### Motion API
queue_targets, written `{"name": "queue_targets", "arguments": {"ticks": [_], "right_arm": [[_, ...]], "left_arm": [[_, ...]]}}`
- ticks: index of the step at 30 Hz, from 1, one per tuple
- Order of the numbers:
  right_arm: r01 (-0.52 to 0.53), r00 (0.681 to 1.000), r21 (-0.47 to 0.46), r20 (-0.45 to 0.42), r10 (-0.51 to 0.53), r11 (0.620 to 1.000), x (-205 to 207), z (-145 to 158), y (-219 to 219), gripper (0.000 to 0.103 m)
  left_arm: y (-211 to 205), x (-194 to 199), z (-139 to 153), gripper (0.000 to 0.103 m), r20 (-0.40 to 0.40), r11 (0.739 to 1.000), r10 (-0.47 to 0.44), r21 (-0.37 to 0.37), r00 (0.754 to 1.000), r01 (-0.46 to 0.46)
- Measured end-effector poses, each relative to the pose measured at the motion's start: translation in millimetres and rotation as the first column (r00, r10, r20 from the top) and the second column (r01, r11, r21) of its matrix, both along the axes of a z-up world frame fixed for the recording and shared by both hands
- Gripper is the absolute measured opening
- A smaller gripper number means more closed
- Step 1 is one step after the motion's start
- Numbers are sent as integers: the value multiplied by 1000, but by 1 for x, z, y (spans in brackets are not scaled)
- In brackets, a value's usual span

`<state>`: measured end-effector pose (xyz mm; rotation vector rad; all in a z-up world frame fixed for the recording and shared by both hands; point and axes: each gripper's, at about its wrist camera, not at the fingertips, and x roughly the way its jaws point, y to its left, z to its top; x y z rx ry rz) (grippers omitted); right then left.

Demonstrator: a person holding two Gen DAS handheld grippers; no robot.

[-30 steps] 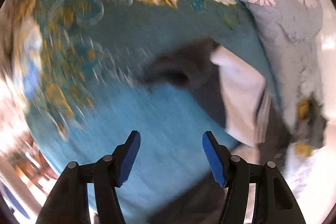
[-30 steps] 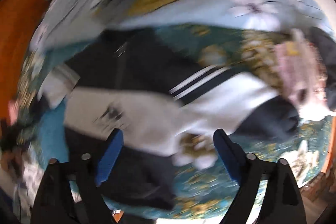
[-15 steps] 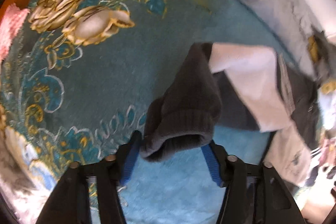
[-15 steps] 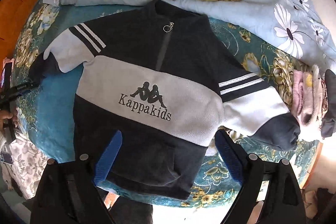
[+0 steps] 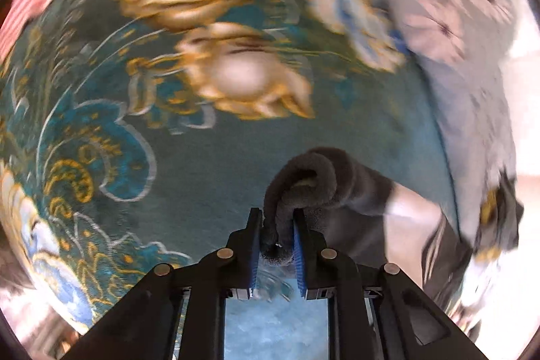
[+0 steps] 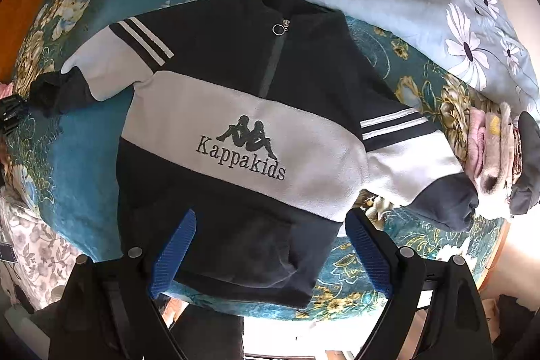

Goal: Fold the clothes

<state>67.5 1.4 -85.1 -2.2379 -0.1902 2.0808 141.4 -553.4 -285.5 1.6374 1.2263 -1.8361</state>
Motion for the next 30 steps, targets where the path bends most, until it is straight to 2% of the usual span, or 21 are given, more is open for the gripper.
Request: {"name": "queue_targets", "arguments": {"ticks": [3,7,9,13,16,18,20,23,25,28,30], "right_arm": [[-5,1000,9,-1,5,1000,-1,0,0,91],[0,1000,24,-6,0,1000,-2,3,5,91],[11,1000,29,-14,-11,1000,-3,6,10,91],[61,998,24,-34,-60,998,-4,10,22,91],[100,994,9,-34,-99,995,-3,7,27,91],[109,994,-1,-31,-109,994,-1,5,27,91],[112,993,-7,-26,-112,994,1,2,26,91],[98,995,-2,-18,-98,995,4,0,24,91],[97,995,0,-11,-97,995,5,-2,24,91],[102,995,4,-6,-102,995,5,-2,24,91],[97,995,10,-6,-97,995,3,0,23,91]], "left_arm": [[-1,4,-19,18,74,1000,4,-2,997,-4],[-6,9,-26,17,115,997,73,10,991,-75],[-10,10,-22,17,86,995,97,25,992,-100],[-13,5,-1,16,-18,996,80,32,997,-79],[-19,21,6,18,-81,985,156,85,984,-149],[-20,35,8,31,-89,976,205,96,975,-197],[-16,41,-1,54,-96,960,257,141,962,-242],[4,35,-33,58,-64,935,314,196,947,-297],[16,46,-50,58,-21,903,372,242,928,-356],[24,59,-56,58,-21,853,457,293,889,-432],[26,59,-59,58,-40,832,500,298,865,-467]]}}
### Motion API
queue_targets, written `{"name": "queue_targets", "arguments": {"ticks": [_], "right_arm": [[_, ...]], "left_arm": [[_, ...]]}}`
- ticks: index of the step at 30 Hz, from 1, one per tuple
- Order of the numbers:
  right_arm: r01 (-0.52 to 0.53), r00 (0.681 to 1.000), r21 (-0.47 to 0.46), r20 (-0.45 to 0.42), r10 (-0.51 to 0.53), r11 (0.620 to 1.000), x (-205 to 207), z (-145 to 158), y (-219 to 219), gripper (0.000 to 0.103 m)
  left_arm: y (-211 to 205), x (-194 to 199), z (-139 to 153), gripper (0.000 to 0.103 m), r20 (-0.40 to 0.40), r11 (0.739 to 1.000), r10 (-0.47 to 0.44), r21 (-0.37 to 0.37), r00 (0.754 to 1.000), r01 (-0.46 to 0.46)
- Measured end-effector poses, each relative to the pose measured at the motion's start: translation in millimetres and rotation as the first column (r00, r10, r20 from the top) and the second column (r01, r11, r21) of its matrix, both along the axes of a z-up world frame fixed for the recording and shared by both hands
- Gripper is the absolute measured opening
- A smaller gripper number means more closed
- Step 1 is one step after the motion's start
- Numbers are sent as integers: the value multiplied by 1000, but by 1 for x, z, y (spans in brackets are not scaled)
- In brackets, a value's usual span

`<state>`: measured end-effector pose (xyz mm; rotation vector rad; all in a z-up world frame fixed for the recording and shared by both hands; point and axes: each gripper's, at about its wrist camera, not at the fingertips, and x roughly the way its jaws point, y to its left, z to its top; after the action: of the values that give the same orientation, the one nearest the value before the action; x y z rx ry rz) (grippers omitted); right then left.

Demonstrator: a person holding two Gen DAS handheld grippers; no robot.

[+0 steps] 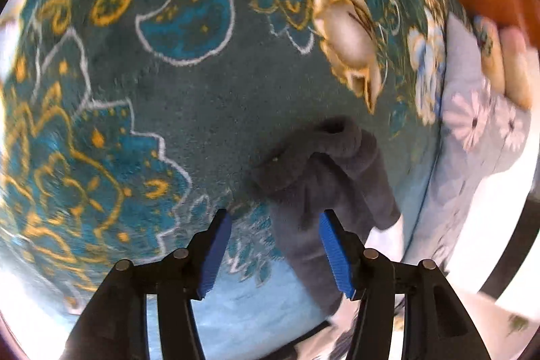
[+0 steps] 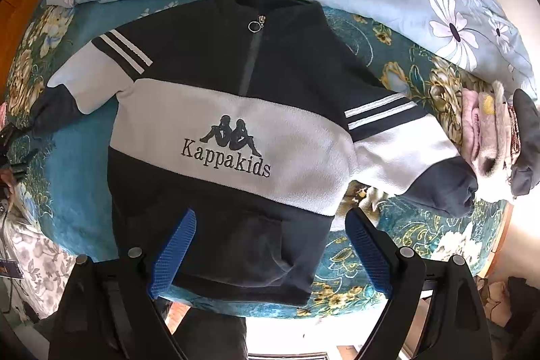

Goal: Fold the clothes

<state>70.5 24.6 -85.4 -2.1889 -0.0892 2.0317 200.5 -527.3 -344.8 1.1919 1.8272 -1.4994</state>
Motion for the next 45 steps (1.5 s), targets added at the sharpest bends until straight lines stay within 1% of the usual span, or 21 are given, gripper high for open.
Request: {"name": "queue_targets", "arguments": {"ticks": [3,4,5,6,7,10,12,14,17,19,21,24,27,30,35,37,40,41,42,44,45], "right_arm": [[-13,1000,9,0,13,1000,-3,3,-1,91],[-17,1000,12,-2,17,1000,-4,4,-2,91],[-20,1000,15,-3,20,1000,-5,5,-2,91],[-21,1000,16,-3,21,1000,-6,4,-3,91],[-22,1000,18,-3,22,1000,-7,4,-4,91],[-9,1000,13,-9,9,1000,-10,2,-6,91],[6,1000,2,-19,-6,1000,-13,0,-8,91],[21,999,-11,-36,-21,1000,-15,1,-10,91],[26,998,-33,-53,-28,999,-16,1,-13,91],[20,998,-40,-60,-23,999,-14,0,-14,91],[25,998,-52,-60,-28,998,-11,-3,-11,91],[43,997,-79,-58,-47,996,-2,-7,-1,91],[59,996,-109,-62,-66,992,9,-10,16,91],[78,994,-131,-70,-88,988,19,-12,39,91],[145,983,-167,-87,-161,975,41,-9,99,91],[178,976,-171,-91,-195,969,51,-7,126,91],[229,965,-172,-92,-247,958,68,-6,165,91],[243,961,-170,-88,-261,955,73,-7,176,91],[257,958,-168,-84,-274,952,78,-8,187,91],[281,953,-163,-74,-295,946,88,-10,206,91],[293,949,-161,-72,-308,942,92,-10,214,91]], "left_arm": [[1,-3,-3,56,-9,999,41,-10,999,-41],[2,-5,-2,50,0,999,42,-19,999,-42],[3,-9,0,32,4,999,27,-30,1000,-27],[4,-13,2,20,7,999,10,-43,1000,-9],[5,-16,5,14,17,999,-9,-52,1000,10],[7,-26,22,10,13,993,-57,-105,998,58],[10,-31,38,10,-33,990,-69,-126,997,64],[17,-38,61,9,-87,979,-121,-176,989,104],[30,-42,100,9,-130,947,-225,-264,966,185],[49,-49,126,8,-149,917,-304,-315,941,246],[71,-59,154,8,-158,875,-390,-370,907,312],[104,-70,178,8,-157,817,-493,-422,855,393],[153,-96,202,8,-141,738,-599,-479,788,475],[213,-126,220,8,-110,650,-689,-530,716,544],[314,-174,239,8,-122,572,-776,-552,619,607],[364,-189,246,8,-147,544,-809,-555,569,630],[435,-205,250,8,-177,480,-866,-552,467,682],[457,-207,249,8,-179,457,-882,-548,435,701],[480,-209,245,8,-172,425,-901,-542,399,725],[522,-212,231,8,-147,364,-929,-518,338,774],[541,-213,219,8,-131,339,-939,-492,317,801]]}}
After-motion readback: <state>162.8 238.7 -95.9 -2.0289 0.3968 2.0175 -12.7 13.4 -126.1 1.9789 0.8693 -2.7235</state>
